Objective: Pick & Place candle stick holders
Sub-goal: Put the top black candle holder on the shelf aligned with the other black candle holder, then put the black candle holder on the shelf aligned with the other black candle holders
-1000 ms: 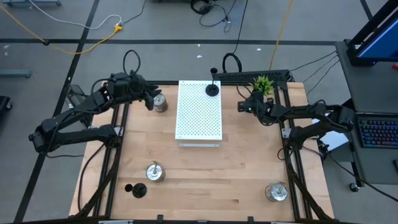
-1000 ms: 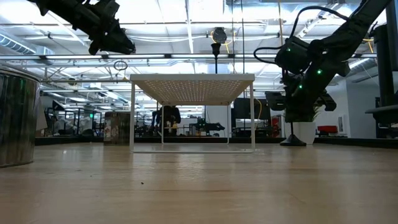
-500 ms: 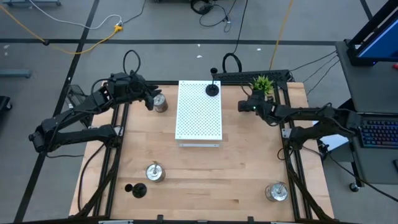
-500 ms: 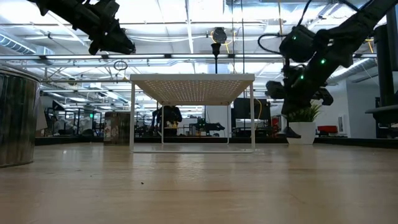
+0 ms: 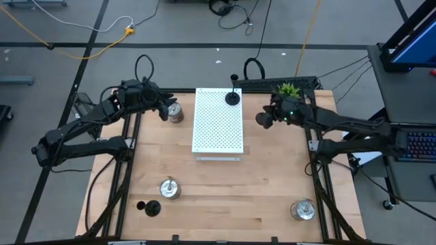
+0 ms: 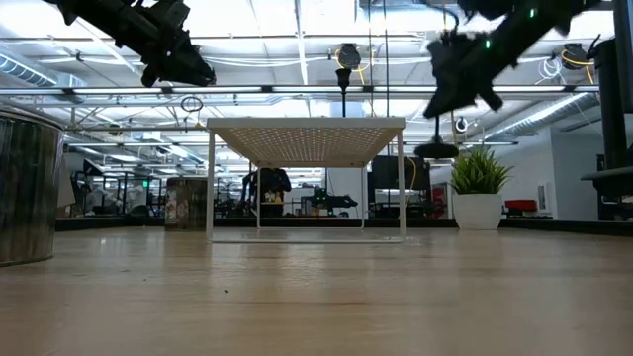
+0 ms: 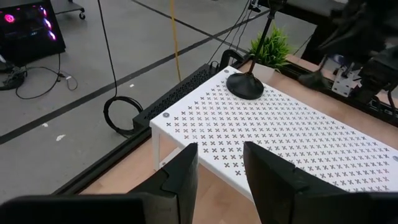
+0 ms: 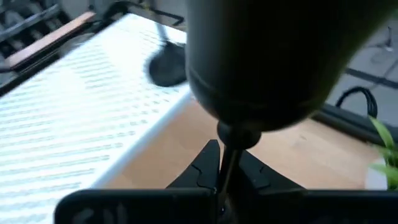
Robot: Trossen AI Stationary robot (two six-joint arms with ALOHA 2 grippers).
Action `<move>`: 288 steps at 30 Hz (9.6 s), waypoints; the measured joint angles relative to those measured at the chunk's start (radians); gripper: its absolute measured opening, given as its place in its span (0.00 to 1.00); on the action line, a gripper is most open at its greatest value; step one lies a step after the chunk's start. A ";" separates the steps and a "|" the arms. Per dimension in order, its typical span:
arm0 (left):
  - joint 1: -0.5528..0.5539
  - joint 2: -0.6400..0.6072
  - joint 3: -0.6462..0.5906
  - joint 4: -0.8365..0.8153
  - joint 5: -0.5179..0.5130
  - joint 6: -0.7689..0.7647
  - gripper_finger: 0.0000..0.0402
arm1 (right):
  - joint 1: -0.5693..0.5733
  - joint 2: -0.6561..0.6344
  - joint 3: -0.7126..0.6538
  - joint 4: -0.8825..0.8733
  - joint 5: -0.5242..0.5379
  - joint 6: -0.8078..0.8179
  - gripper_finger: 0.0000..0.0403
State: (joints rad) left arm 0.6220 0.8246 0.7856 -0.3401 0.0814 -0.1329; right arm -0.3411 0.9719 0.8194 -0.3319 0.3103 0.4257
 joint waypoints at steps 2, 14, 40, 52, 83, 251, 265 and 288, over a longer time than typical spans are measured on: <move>0.000 0.000 0.000 0.000 0.000 0.000 0.33 | 0.030 0.007 0.066 -0.056 0.000 -0.024 0.01; -0.002 0.000 0.000 0.000 -0.001 -0.004 0.33 | 0.175 0.181 0.295 0.014 -0.072 -0.135 0.01; -0.035 0.000 0.000 -0.001 -0.002 0.002 0.33 | 0.183 0.447 0.347 0.187 -0.049 -0.292 0.01; -0.034 0.000 0.000 -0.002 -0.002 0.003 0.33 | 0.170 0.484 0.348 0.189 -0.050 -0.298 0.01; -0.035 0.000 0.000 -0.001 0.085 0.121 0.33 | 0.170 0.482 0.348 0.186 -0.051 -0.276 0.10; -0.053 -0.086 -0.214 0.131 0.320 0.075 0.33 | 0.177 0.465 0.348 0.232 0.003 -0.256 0.31; -0.053 -0.086 -0.214 0.131 0.320 0.075 0.33 | 0.177 0.465 0.348 0.168 0.003 -0.255 0.44; -0.053 -0.086 -0.214 0.131 0.320 0.076 0.33 | 0.177 0.465 0.348 0.051 0.005 -0.228 0.50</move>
State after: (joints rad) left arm 0.5688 0.7383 0.5713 -0.2089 0.4011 -0.0566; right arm -0.1642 1.4368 1.1671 -0.2804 0.3153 0.1978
